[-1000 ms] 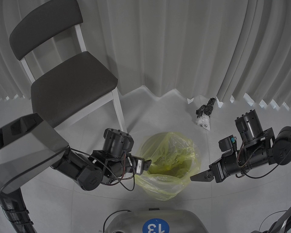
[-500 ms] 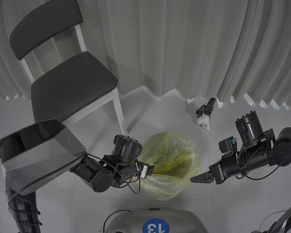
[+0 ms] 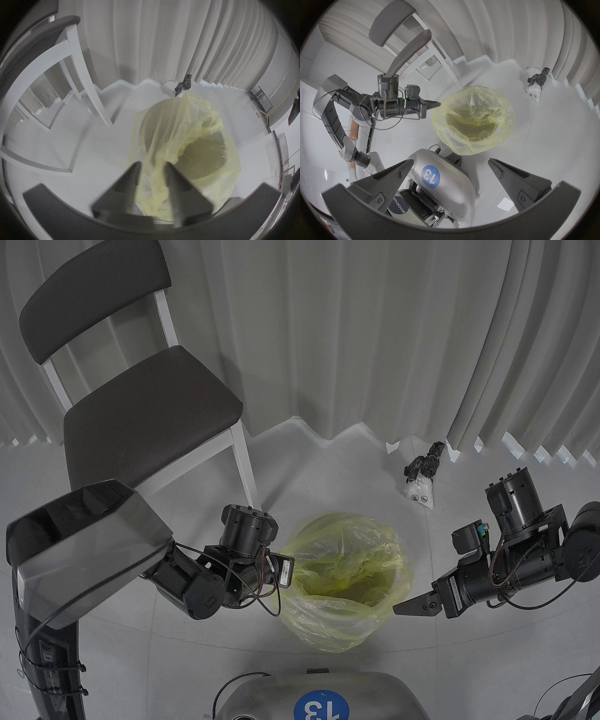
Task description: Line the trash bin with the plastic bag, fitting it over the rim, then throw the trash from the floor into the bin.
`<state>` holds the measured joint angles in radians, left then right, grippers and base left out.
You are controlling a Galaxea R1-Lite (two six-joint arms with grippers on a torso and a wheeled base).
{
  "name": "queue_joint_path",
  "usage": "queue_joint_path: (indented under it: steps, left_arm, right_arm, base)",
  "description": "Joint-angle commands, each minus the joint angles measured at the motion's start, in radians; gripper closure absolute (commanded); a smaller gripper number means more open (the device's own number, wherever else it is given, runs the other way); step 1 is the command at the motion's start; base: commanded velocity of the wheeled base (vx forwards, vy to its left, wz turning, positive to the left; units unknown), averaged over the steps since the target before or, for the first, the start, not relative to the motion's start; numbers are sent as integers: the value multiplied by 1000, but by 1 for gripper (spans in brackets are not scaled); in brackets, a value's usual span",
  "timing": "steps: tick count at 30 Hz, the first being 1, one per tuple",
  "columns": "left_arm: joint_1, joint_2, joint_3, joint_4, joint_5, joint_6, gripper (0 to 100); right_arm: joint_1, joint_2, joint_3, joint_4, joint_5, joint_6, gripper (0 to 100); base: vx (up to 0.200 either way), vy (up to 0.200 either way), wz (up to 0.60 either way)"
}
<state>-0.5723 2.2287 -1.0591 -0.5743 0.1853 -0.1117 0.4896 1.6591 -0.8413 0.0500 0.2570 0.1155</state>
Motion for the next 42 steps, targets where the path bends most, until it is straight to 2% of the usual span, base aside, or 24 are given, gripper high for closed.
queue_joint_path:
  steps: [1, 5, 22, 23, 30, 36, 42]
  left_arm:
    - [34, -20, -5, -1, 5, -13, 100]
    - [60, -31, -9, -4, 5, -17, 100]
    - [57, -14, -36, -6, 5, -31, 100]
    - [58, -14, -36, -6, 5, -31, 0]
    - [55, -49, -1, -27, 6, -60, 0]
    - [55, -143, 128, -53, 6, -62, 0]
    - [54, -215, 191, -72, 6, -62, 0]
  right_arm:
    - [0, -1, 1, 1, 1, 0, 0]
    - [0, -4, 4, 2, 1, 0, 0]
    - [1, -4, 7, 1, 1, 0, 0]
    - [1, -4, 7, 1, 1, 0, 0]
    - [12, 1, 1, -1, 4, -2, 0]
    - [69, 44, -36, -4, 38, -4, 0]
    - [110, 139, -102, -47, 41, -8, 0]
  base:
    - [0, 0, 0]
    - [0, 0, 0]
    - [0, 0, 0]
    - [0, 0, 0]
    - [0, 0, 0]
    - [0, 0, 0]
    - [0, 0, 0]
